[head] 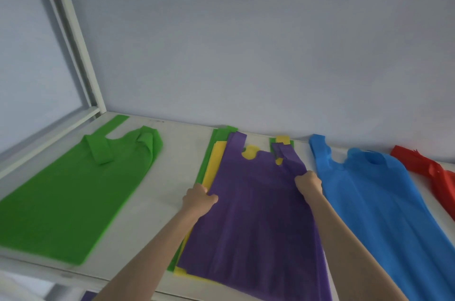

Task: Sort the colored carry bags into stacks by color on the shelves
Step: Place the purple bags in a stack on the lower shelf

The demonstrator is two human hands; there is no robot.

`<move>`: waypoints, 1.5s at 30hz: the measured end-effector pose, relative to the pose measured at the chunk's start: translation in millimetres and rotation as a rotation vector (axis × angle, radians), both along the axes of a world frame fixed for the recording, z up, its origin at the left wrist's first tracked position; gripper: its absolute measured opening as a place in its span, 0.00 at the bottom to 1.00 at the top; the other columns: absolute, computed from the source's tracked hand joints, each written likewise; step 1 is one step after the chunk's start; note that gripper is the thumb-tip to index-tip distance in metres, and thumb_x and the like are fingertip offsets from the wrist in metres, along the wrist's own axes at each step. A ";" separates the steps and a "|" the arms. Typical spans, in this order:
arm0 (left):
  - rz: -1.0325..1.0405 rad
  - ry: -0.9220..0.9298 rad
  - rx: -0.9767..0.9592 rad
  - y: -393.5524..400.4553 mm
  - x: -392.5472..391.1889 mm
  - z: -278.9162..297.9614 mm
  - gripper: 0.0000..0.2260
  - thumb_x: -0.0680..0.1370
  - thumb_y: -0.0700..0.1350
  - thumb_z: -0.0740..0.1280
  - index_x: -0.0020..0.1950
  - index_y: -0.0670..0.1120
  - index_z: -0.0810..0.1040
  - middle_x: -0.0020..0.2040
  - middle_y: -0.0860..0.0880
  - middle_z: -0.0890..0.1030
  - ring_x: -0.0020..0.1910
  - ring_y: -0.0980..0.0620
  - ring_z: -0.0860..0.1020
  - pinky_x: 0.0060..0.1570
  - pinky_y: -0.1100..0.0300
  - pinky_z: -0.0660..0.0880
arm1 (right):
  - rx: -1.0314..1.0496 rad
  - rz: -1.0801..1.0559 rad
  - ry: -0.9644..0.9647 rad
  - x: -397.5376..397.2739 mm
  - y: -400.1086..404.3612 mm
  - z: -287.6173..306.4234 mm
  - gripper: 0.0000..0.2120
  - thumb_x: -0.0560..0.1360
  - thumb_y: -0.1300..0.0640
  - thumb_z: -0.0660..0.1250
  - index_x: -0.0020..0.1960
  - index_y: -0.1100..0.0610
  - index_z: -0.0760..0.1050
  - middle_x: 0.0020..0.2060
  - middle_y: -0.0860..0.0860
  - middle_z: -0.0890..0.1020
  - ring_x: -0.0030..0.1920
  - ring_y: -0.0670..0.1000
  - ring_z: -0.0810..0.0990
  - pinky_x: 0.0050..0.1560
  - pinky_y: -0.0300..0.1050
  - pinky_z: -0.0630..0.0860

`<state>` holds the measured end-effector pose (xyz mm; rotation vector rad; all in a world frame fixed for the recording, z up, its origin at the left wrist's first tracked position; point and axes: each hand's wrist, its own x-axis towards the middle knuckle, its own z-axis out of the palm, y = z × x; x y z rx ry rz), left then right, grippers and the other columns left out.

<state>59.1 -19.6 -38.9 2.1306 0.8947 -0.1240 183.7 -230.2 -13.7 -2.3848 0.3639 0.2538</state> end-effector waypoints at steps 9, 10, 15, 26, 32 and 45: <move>-0.051 -0.071 -0.194 -5.2 1.7 1.4 0.06 0.77 0.43 0.62 0.41 0.44 0.71 0.43 0.46 0.76 0.47 0.45 0.75 0.42 0.58 0.70 | 0.031 0.077 0.041 -8.1 -3.4 1.7 0.19 0.77 0.65 0.55 0.66 0.69 0.65 0.52 0.63 0.72 0.47 0.57 0.69 0.46 0.44 0.67; -0.049 -0.089 -0.206 -5.2 1.7 1.2 0.08 0.77 0.42 0.61 0.38 0.45 0.69 0.40 0.47 0.74 0.45 0.46 0.73 0.39 0.59 0.68 | 0.032 0.077 0.045 -9.3 -3.2 2.2 0.19 0.77 0.65 0.56 0.67 0.68 0.65 0.52 0.62 0.72 0.47 0.57 0.69 0.46 0.44 0.67; -0.047 -0.073 -0.222 -5.0 -7.2 2.2 0.13 0.78 0.39 0.59 0.34 0.46 0.64 0.34 0.50 0.67 0.40 0.48 0.68 0.31 0.63 0.61 | 0.015 0.032 0.076 -17.0 -6.9 2.4 0.20 0.76 0.64 0.58 0.66 0.69 0.65 0.55 0.63 0.73 0.47 0.57 0.68 0.46 0.45 0.68; -0.035 -0.067 -0.256 20.2 -38.6 8.1 0.14 0.77 0.37 0.59 0.62 0.35 0.71 0.60 0.40 0.76 0.59 0.42 0.76 0.57 0.53 0.73 | 0.118 0.059 0.009 -33.5 19.2 3.4 0.18 0.75 0.64 0.61 0.62 0.71 0.69 0.43 0.60 0.73 0.46 0.56 0.70 0.41 0.44 0.66; -0.001 -0.110 -0.225 43.8 -80.5 20.1 0.18 0.80 0.39 0.56 0.69 0.36 0.62 0.67 0.40 0.70 0.66 0.43 0.70 0.63 0.55 0.68 | 0.059 0.091 -0.065 -64.6 50.7 -0.3 0.20 0.76 0.64 0.59 0.66 0.69 0.67 0.61 0.65 0.74 0.61 0.62 0.74 0.56 0.48 0.72; -0.062 -0.122 -0.297 135.5 -259.9 18.8 0.17 0.77 0.42 0.58 0.64 0.37 0.70 0.58 0.42 0.77 0.56 0.44 0.76 0.59 0.52 0.72 | 0.084 0.040 -0.171 -239.3 127.6 -6.9 0.12 0.73 0.64 0.61 0.54 0.70 0.74 0.43 0.60 0.71 0.46 0.60 0.72 0.43 0.43 0.63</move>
